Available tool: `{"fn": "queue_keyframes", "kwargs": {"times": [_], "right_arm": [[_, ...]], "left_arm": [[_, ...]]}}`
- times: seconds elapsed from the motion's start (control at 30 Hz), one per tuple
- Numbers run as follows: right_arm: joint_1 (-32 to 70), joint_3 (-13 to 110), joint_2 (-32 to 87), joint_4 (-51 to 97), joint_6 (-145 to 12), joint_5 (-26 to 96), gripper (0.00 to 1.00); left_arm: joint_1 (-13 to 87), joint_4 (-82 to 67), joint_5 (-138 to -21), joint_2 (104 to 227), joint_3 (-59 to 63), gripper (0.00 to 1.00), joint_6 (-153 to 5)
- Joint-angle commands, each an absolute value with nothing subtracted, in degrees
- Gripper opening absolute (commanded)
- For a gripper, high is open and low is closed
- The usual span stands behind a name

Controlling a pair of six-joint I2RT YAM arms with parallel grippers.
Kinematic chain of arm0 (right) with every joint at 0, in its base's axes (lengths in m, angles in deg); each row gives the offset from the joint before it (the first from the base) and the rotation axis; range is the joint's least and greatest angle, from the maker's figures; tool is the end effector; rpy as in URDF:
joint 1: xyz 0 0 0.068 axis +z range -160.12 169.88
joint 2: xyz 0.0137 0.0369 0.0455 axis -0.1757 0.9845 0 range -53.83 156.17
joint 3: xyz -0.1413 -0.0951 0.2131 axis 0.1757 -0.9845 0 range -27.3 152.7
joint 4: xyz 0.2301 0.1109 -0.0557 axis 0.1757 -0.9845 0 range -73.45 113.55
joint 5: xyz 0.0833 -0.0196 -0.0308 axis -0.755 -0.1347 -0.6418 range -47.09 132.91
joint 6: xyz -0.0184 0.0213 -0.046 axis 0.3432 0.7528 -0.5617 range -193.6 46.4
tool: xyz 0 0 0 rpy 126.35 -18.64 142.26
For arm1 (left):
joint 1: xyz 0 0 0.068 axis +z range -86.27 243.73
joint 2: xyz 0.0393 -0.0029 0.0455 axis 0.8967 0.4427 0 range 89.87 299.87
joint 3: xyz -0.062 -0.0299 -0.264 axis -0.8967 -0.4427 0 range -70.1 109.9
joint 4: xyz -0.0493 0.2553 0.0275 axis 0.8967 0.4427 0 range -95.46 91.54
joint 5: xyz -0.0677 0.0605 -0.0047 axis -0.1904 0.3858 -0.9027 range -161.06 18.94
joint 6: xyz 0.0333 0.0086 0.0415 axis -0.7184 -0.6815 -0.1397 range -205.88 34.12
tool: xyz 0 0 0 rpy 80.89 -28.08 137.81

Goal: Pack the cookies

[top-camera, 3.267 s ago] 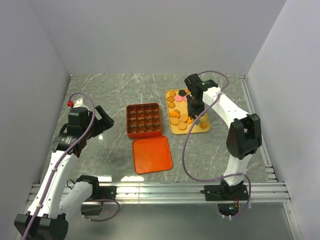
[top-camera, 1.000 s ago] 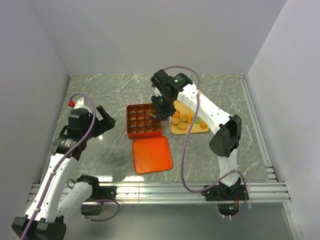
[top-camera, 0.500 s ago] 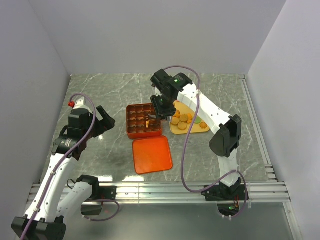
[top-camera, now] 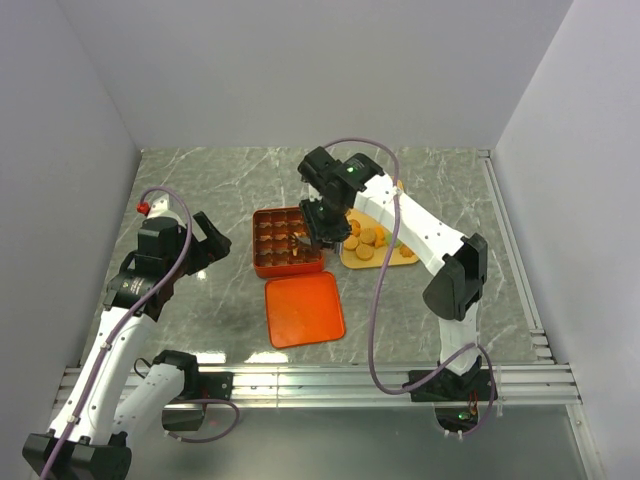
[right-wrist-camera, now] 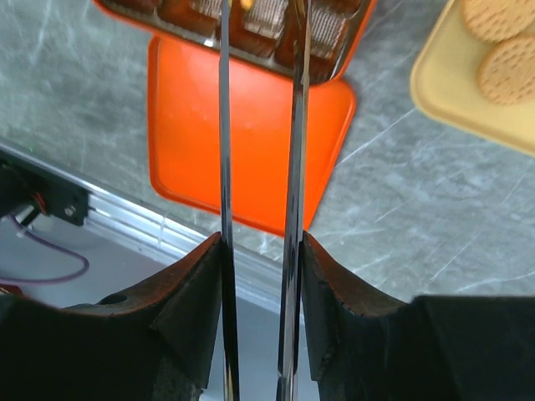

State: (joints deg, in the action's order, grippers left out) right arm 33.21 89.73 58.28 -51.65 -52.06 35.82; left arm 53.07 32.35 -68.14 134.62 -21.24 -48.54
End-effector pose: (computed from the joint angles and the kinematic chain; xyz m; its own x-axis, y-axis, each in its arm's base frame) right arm 0.2844 0.2742 0.3360 -0.8980 -0.3464 -0.2712 -0.4102 0.8820 0.2320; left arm 0.1613 -0.0284 0.3161 -0.5202 -0.5186 -0.6786 -0.2169 0.8487 -0.4823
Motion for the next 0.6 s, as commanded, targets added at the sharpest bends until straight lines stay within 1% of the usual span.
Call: {"fn": "queue_keyframes", "kwargs": {"times": [0.0,0.43,0.57], "right_arm": [[35.14,88.01,53.75,-50.81,-50.92,36.67,0.46],[36.55,87.39,53.92,-50.55,-50.22,40.53,0.46],[36.55,88.45,54.89,-50.81,-49.96,41.42,0.44]], "left_arm": [[52.83,31.63,-67.54,134.08,-21.24,0.99,-47.82],[52.56,31.72,-67.36,134.08,-21.24,0.99,-47.73],[52.48,31.81,-67.36,134.17,-21.23,0.99,-47.73]]}}
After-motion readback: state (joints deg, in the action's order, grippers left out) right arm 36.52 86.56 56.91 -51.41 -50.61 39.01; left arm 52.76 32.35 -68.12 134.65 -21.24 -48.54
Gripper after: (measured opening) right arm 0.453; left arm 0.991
